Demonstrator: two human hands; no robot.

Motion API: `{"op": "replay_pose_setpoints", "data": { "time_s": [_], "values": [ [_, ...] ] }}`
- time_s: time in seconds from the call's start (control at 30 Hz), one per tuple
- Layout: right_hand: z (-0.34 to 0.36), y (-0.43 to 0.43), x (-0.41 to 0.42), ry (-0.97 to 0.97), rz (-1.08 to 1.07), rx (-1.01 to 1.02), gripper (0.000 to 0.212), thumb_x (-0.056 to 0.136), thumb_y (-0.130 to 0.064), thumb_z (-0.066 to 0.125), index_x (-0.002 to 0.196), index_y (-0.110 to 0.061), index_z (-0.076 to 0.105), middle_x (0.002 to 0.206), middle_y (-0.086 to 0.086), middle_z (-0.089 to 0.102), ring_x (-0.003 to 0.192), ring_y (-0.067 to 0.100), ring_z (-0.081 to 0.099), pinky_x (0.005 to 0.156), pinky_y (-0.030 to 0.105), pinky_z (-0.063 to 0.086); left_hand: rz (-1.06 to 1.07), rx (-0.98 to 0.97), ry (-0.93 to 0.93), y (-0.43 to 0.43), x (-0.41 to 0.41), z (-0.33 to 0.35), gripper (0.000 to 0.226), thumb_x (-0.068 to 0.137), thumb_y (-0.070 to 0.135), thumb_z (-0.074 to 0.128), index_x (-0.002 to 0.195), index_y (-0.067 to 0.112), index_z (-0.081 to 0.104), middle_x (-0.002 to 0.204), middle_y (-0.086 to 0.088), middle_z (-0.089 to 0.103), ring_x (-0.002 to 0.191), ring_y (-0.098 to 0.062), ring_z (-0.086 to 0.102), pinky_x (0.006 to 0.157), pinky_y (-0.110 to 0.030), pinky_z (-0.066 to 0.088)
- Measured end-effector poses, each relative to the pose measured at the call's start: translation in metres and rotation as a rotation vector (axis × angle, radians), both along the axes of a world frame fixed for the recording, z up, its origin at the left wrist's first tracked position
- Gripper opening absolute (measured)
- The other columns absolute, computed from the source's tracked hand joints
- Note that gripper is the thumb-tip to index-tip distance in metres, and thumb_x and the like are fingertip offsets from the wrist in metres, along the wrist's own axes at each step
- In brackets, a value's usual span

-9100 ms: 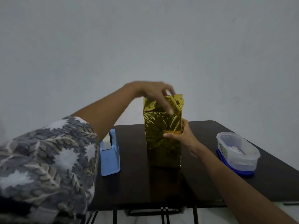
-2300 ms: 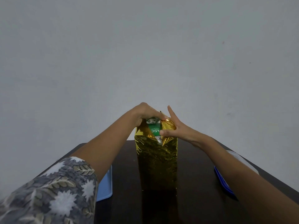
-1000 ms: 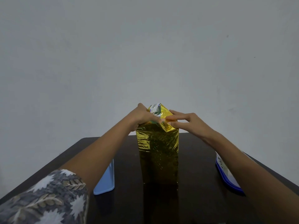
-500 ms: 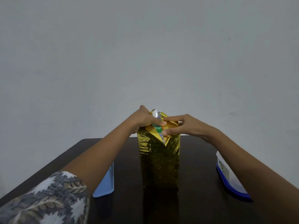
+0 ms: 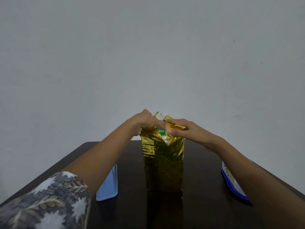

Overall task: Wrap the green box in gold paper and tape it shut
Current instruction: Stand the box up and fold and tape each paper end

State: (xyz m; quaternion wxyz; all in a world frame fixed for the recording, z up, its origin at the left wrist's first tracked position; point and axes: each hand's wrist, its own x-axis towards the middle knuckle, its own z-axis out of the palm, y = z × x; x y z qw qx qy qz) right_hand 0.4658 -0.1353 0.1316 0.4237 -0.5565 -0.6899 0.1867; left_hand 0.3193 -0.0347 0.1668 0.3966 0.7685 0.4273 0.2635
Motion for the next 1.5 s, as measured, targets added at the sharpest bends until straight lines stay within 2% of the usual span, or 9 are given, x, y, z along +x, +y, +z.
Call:
{"op": "replay_pose_setpoints", "data": {
  "time_s": [0.13,0.37,0.47,0.67,0.9,1.0,1.23,1.43,1.5],
  "values": [
    [-0.012,-0.005,0.009,0.309,-0.057,0.168,0.046,0.078,-0.042,0.067,0.123,-0.037,0.057,0.136,-0.02,0.042,0.116,0.001,0.045,0.079,0.016,0.036,-0.009,-0.01,-0.04,0.001,-0.003,-0.001,0.079,0.072,0.019,0.08,0.134,0.007,0.033,0.116,-0.014,0.048,0.096,-0.021,0.053,0.066,-0.029,0.05],
    [-0.005,-0.003,0.014,0.127,0.033,0.004,0.034,0.085,-0.014,0.065,0.113,-0.032,0.061,0.119,-0.025,0.054,0.104,-0.018,0.05,0.086,0.005,0.041,-0.022,-0.022,-0.008,-0.002,-0.004,0.0,0.081,0.067,0.023,0.084,0.13,0.011,0.035,0.115,-0.013,0.056,0.099,-0.025,0.06,0.065,-0.028,0.052],
    [0.003,-0.001,0.011,0.034,-0.039,-0.044,0.047,0.083,-0.023,0.068,0.127,-0.027,0.057,0.135,-0.014,0.048,0.124,0.002,0.043,0.107,0.024,0.032,-0.014,-0.012,0.007,-0.002,-0.004,0.001,0.081,0.067,0.026,0.084,0.13,0.012,0.034,0.108,-0.011,0.057,0.093,-0.022,0.061,0.062,-0.027,0.05],
    [0.017,-0.002,0.002,-0.092,-0.092,-0.113,0.057,0.082,-0.027,0.069,0.135,-0.02,0.051,0.122,-0.003,0.051,0.11,0.01,0.045,0.078,0.019,0.04,-0.007,0.043,0.034,-0.002,-0.004,0.0,0.082,0.071,0.03,0.081,0.134,0.014,0.032,0.109,-0.007,0.049,0.094,-0.019,0.054,0.06,-0.024,0.047],
    [0.018,0.0,-0.005,-0.085,-0.122,-0.175,0.062,0.08,-0.031,0.073,0.136,-0.026,0.047,0.123,-0.004,0.047,0.105,0.009,0.049,0.069,0.013,0.038,-0.014,0.073,0.059,-0.001,-0.004,-0.001,0.083,0.071,0.034,0.08,0.136,0.016,0.031,0.117,-0.008,0.049,0.1,-0.021,0.052,0.066,-0.025,0.047],
    [0.011,-0.001,-0.002,-0.035,-0.123,-0.188,0.064,0.079,-0.037,0.072,0.137,-0.033,0.044,0.12,-0.006,0.044,0.106,0.012,0.044,0.078,0.028,0.037,-0.024,0.072,0.057,-0.001,-0.005,-0.001,0.081,0.072,0.035,0.079,0.135,0.016,0.031,0.113,-0.006,0.049,0.099,-0.021,0.054,0.065,-0.025,0.048],
    [0.006,-0.004,0.001,0.0,-0.096,-0.159,0.06,0.083,-0.025,0.067,0.138,-0.026,0.043,0.113,-0.012,0.047,0.088,-0.001,0.048,0.051,0.002,0.039,-0.231,-0.173,0.03,-0.009,-0.022,0.006,0.076,0.067,0.024,0.082,0.129,0.015,0.039,0.112,-0.009,0.057,0.107,-0.033,0.058,0.094,-0.059,0.045],
    [0.005,-0.005,0.002,-0.045,-0.07,-0.166,0.072,0.08,-0.04,0.07,0.143,-0.029,0.037,0.125,-0.009,0.041,0.099,-0.001,0.044,0.069,0.008,0.037,-0.242,-0.213,-0.005,-0.01,-0.018,0.002,0.101,0.062,0.006,0.083,0.143,0.021,0.024,0.124,-0.016,0.053,0.099,-0.032,0.063,0.078,-0.045,0.056],
    [0.005,-0.004,0.005,0.001,-0.064,-0.217,0.081,0.069,-0.062,0.061,0.141,-0.037,0.037,0.14,-0.01,0.038,0.122,0.008,0.039,0.095,0.03,0.042,-0.272,-0.234,-0.015,-0.009,-0.019,0.002,0.103,0.057,0.005,0.085,0.141,0.019,0.028,0.122,-0.017,0.056,0.095,-0.031,0.065,0.079,-0.046,0.056]
  ]
}}
